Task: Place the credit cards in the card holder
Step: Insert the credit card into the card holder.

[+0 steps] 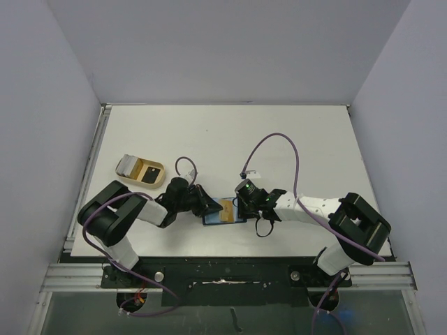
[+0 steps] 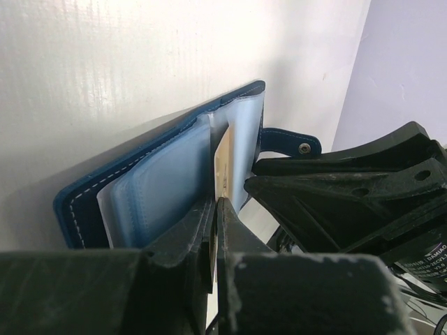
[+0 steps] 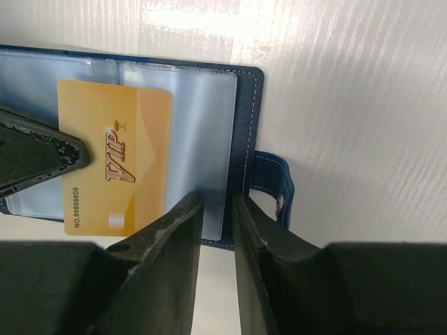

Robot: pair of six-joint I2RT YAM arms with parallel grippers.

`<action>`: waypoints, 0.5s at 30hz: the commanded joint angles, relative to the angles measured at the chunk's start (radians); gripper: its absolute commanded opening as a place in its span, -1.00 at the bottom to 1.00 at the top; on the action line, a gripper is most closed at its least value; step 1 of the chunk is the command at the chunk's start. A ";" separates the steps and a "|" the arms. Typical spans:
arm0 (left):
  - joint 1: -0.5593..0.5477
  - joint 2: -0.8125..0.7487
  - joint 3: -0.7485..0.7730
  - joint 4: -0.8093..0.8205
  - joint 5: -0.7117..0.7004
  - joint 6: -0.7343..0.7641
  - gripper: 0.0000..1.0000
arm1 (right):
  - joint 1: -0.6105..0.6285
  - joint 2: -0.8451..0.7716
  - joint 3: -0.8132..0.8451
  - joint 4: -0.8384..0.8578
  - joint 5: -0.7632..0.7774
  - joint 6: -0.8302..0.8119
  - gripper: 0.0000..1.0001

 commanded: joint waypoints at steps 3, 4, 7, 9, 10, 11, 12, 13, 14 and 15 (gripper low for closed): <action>-0.022 0.019 -0.008 0.070 -0.044 -0.014 -1.00 | 0.010 -0.006 -0.010 0.028 0.016 0.016 -0.49; -0.022 0.016 -0.013 0.075 -0.052 -0.018 -1.00 | 0.010 -0.008 -0.010 0.028 0.017 0.016 -0.49; -0.023 0.010 -0.020 0.081 -0.070 -0.020 -1.00 | 0.010 -0.012 -0.011 0.030 0.017 0.018 -0.49; -0.024 0.008 -0.021 0.082 -0.077 -0.017 -1.00 | 0.010 -0.011 -0.012 0.030 0.017 0.019 -0.49; -0.026 0.009 -0.022 0.084 -0.080 -0.016 -1.00 | 0.010 -0.011 -0.014 0.030 0.016 0.020 -0.49; -0.026 0.010 -0.024 0.089 -0.083 -0.017 -1.00 | 0.010 -0.010 -0.013 0.031 0.016 0.020 -0.49; -0.028 0.010 -0.025 0.093 -0.084 -0.019 -1.00 | 0.010 -0.010 -0.014 0.031 0.015 0.021 -0.48; -0.030 0.011 -0.026 0.100 -0.086 -0.020 -1.00 | 0.010 -0.010 -0.014 0.031 0.016 0.021 -0.48; -0.032 0.012 -0.027 0.107 -0.087 -0.022 -1.00 | 0.010 -0.010 -0.014 0.031 0.015 0.021 -0.49; -0.034 0.016 -0.029 0.112 -0.087 -0.025 -1.00 | 0.010 -0.010 -0.014 0.031 0.016 0.022 -0.49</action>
